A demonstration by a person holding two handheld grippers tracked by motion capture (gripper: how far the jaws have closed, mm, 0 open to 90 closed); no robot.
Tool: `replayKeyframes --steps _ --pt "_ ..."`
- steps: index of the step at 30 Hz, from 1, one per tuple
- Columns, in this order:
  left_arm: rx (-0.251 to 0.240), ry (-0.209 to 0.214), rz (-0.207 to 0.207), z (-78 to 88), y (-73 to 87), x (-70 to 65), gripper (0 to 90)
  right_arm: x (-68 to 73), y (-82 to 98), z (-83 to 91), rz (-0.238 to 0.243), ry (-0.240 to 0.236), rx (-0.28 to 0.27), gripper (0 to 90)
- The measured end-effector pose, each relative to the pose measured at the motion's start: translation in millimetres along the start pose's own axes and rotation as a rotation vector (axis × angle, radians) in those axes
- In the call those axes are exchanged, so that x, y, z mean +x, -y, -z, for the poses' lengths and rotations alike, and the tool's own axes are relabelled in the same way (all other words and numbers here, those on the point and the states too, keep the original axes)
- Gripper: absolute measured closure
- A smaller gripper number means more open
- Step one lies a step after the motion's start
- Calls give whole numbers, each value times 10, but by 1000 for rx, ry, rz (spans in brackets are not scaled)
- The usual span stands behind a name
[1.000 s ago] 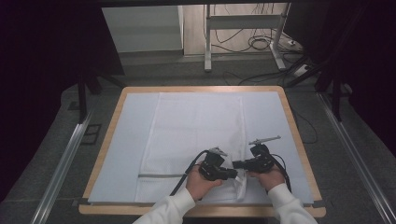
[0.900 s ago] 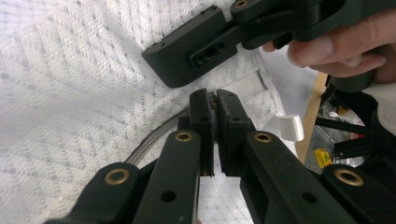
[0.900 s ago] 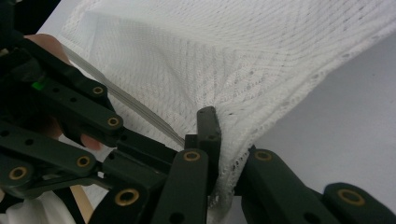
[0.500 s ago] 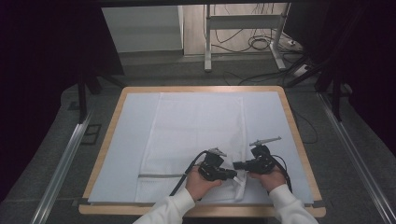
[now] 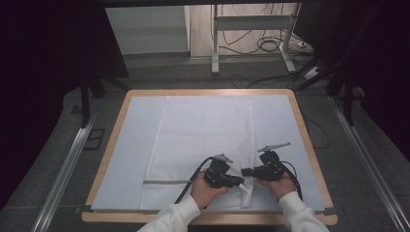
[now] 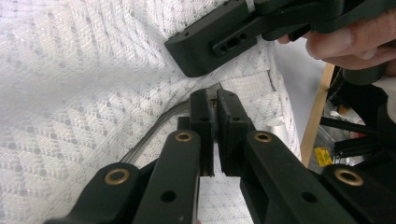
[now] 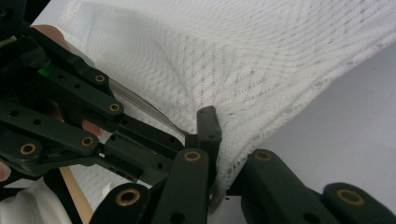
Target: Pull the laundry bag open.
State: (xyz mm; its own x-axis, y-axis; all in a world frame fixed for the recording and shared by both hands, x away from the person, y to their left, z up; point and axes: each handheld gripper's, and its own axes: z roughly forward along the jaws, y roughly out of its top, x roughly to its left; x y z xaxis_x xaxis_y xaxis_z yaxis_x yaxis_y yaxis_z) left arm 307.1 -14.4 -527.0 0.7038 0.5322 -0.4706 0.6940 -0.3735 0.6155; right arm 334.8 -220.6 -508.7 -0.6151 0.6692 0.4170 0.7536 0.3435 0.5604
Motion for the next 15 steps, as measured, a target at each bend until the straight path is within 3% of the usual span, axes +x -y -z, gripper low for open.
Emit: replayKeyframes --steps 9,15 --pt "5 -6 22 31 27 67 869 -10 11 15 -6 -5 -3 884" --pt "10 -10 15 56 27 75 869 -7 13 17 -3 -5 -6 884"
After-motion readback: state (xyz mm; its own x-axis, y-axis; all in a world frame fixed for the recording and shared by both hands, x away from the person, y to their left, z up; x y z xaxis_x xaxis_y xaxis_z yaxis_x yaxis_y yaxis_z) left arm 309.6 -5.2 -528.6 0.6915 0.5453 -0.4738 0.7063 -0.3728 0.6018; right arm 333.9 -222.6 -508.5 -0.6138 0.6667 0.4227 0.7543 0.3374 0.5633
